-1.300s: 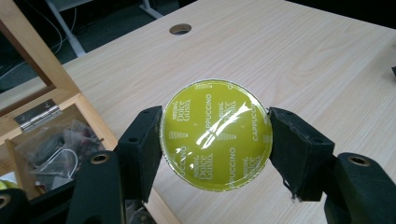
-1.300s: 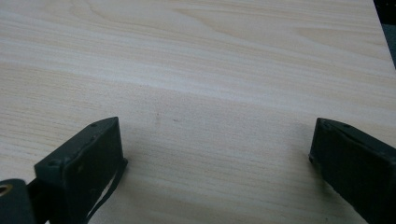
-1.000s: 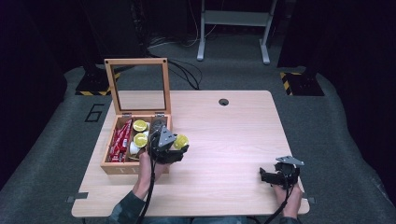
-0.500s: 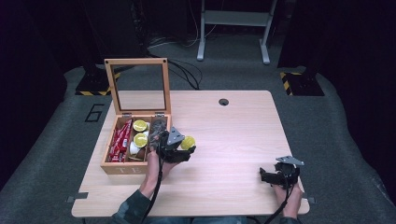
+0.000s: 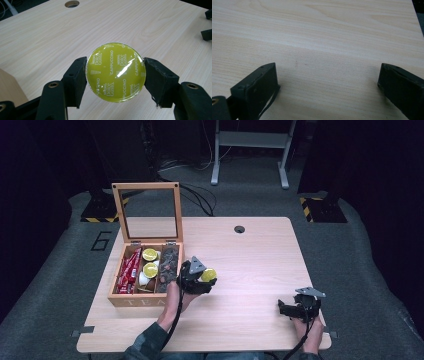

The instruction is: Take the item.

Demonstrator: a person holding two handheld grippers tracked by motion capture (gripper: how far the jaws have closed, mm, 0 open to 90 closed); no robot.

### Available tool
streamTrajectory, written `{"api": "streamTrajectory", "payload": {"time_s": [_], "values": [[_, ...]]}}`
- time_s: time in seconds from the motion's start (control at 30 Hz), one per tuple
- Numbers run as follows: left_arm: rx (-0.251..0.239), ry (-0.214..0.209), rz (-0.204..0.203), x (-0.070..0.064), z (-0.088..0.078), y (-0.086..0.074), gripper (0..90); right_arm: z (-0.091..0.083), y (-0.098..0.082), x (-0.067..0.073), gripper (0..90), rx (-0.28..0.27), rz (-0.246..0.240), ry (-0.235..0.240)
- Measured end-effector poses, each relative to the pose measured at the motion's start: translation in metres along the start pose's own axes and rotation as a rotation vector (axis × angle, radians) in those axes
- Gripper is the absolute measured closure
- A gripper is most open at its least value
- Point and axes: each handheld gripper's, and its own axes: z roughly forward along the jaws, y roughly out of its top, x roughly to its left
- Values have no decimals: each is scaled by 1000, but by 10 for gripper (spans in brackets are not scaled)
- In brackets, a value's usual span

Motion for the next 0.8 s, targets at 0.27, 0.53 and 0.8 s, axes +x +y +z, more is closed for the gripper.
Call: {"api": "streamTrajectory", "payload": {"time_s": [0.27, 0.53, 0.8], "values": [[28, -21, -3, -5, 14, -1, 378, 0, 0, 0, 20, 1, 0, 0], [72, -34, -2, -10, 30, -4, 379, 0, 0, 0, 20, 2, -1, 0], [114, -57, -6, -16, 44, -8, 379, 0, 0, 0, 20, 0, -2, -1]]}}
